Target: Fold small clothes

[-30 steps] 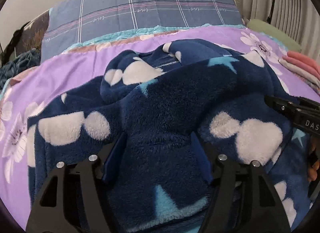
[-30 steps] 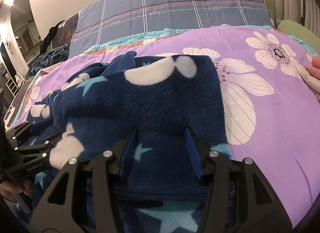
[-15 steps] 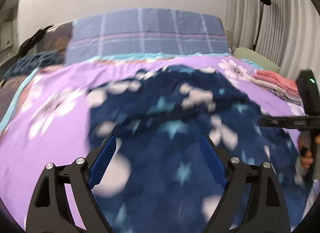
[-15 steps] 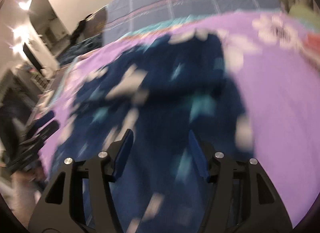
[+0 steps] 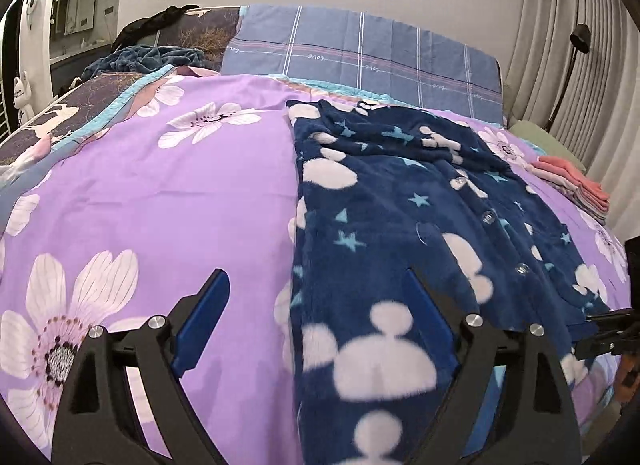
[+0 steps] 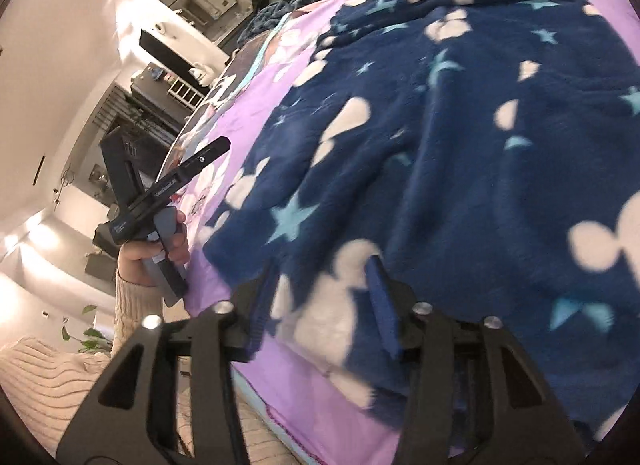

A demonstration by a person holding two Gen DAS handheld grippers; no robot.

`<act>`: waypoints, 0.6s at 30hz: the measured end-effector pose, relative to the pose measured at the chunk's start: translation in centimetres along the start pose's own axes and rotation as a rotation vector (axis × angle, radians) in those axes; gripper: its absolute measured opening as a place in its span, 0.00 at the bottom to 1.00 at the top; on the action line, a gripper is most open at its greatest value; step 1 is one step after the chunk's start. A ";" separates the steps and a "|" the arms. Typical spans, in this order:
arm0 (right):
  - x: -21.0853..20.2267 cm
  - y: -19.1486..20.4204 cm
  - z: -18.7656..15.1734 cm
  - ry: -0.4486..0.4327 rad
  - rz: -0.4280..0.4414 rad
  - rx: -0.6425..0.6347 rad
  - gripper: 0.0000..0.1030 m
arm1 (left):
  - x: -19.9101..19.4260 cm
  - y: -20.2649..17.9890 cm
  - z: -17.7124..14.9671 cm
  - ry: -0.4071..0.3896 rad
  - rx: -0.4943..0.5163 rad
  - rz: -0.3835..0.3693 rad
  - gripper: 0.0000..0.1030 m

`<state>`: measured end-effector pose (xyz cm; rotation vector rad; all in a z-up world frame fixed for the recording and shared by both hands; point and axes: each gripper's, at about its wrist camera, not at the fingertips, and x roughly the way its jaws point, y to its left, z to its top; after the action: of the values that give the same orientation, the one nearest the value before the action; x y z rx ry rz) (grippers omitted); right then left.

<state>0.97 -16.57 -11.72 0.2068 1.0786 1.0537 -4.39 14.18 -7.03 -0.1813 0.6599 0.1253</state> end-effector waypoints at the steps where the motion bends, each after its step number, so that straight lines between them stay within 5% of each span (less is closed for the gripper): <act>1: 0.6 0.0 0.0 0.002 -0.004 0.012 0.54 | -0.2 0.0 -0.2 -0.002 0.000 0.001 0.87; 7: 0.2 1.5 0.0 -0.041 -0.015 -0.006 0.50 | -1.5 0.5 -1.3 -0.003 -0.011 0.005 0.87; 18: 3.5 -0.3 0.2 0.034 0.069 0.059 0.46 | -1.5 0.7 -2.0 0.014 -0.029 0.020 0.87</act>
<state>1.56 -13.91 -13.99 0.2757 1.1412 1.0915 -6.92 14.38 -7.74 -0.2042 0.6741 0.1527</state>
